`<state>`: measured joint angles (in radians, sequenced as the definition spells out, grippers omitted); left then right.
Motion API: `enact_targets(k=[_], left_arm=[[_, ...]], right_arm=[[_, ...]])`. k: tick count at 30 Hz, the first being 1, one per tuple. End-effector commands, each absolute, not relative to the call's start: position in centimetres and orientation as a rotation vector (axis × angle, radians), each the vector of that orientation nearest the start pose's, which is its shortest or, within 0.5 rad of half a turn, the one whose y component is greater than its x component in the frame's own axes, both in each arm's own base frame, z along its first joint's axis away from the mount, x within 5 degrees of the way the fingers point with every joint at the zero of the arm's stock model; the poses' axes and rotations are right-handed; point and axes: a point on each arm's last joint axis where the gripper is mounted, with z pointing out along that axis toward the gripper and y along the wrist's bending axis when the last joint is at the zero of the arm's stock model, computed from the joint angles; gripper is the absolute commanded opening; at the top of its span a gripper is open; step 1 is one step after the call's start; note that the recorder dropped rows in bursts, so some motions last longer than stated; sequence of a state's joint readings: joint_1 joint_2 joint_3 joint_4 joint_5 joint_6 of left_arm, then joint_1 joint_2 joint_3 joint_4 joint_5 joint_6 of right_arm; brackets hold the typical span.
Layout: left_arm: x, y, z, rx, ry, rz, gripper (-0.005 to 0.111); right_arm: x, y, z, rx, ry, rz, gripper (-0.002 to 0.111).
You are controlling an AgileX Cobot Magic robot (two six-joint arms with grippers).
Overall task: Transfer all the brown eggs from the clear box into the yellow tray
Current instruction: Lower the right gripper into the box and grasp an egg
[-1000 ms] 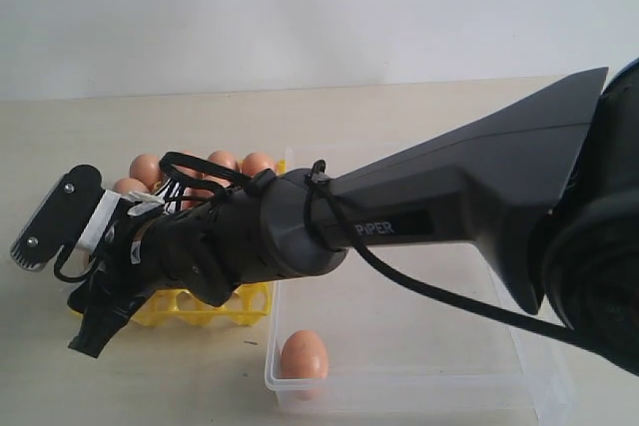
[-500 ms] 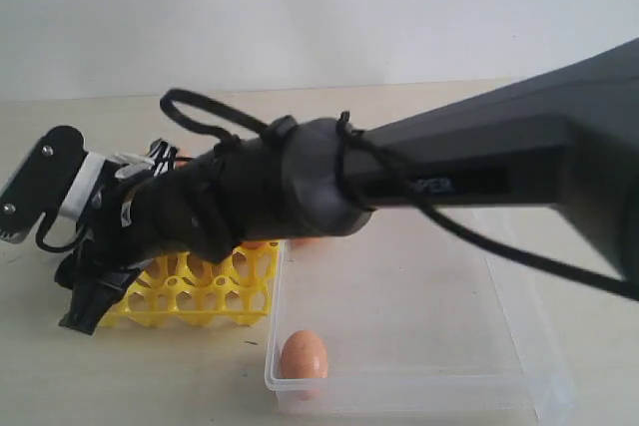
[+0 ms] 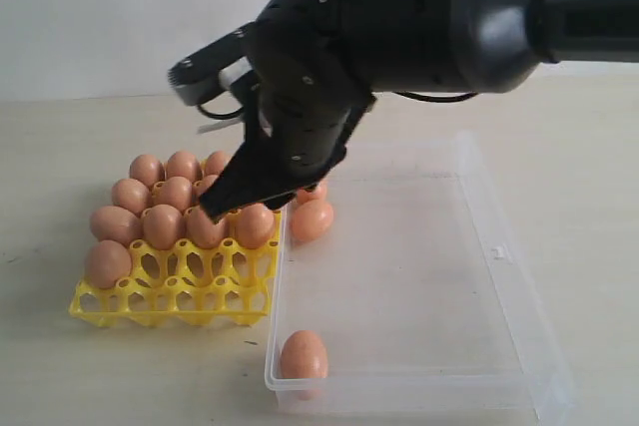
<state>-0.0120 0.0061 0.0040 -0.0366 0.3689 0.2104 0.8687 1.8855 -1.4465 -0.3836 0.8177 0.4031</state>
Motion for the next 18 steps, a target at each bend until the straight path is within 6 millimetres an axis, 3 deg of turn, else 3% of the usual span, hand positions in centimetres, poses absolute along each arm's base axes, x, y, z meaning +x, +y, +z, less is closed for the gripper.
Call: enact_targets(k=[1,5,13,18], left_arm=[[5.3,-0.2,18.1,0.177,1.839,0.101,0.000],[5.3,-0.2,18.1,0.177,1.839,0.101,0.000],[5.3,-0.2,18.1,0.177,1.839,0.101,0.000],[5.3,-0.2,18.1,0.177,1.839,0.101,0.000]], right_arm=[[29.1,26.1,22.1,-0.574,2.615,-0.085,0.039],[29.4,25.3,20.5,-0.495,2.629,0.015,0.039],[31.7,23.9,19.5,-0.083,2.582,0.113,0.039],[32.5,24.5,18.0,0.030,2.631,0.340,0.039]])
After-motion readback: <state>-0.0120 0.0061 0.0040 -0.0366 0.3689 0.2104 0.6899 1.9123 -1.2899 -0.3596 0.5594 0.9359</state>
